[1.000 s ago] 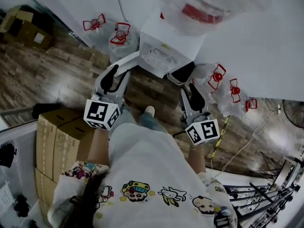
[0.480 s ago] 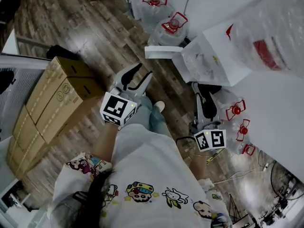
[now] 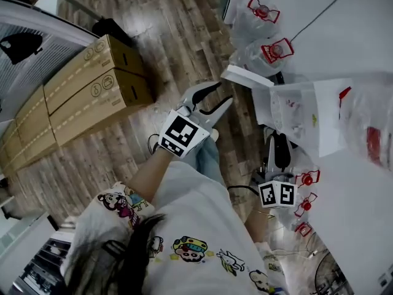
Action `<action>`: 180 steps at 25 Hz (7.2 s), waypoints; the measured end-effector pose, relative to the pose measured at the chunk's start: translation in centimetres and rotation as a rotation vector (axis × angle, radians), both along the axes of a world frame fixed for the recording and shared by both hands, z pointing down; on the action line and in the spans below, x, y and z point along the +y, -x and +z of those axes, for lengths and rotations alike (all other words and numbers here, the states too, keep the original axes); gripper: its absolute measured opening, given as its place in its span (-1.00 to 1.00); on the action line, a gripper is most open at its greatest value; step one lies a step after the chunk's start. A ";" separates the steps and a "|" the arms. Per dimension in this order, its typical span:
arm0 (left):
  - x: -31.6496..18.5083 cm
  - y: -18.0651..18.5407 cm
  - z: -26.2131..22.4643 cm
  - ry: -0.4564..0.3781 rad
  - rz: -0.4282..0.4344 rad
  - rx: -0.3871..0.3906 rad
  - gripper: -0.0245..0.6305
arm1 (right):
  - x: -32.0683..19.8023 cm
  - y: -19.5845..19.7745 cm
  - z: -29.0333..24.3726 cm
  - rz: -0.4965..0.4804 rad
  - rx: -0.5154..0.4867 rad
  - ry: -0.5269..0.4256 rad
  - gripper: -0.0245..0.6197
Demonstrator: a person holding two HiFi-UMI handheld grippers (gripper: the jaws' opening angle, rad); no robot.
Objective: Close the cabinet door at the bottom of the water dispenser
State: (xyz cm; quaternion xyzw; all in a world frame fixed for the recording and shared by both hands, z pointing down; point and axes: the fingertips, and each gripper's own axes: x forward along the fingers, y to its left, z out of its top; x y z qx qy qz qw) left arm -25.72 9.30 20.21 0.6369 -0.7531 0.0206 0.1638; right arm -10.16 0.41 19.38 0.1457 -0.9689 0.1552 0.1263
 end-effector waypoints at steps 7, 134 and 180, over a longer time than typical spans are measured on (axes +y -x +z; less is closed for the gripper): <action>1.6 3.4 3.2 0.009 -0.055 0.046 -0.41 | 1.7 4.8 2.9 -0.078 0.027 0.018 -0.50; -10.5 -20.5 53.7 0.765 0.157 0.096 -0.40 | -1.9 -22.3 39.0 0.322 0.179 0.417 -0.55; -26.2 -36.4 54.2 0.847 0.559 -0.063 -0.39 | -11.2 -35.2 42.9 0.647 0.124 0.555 -0.55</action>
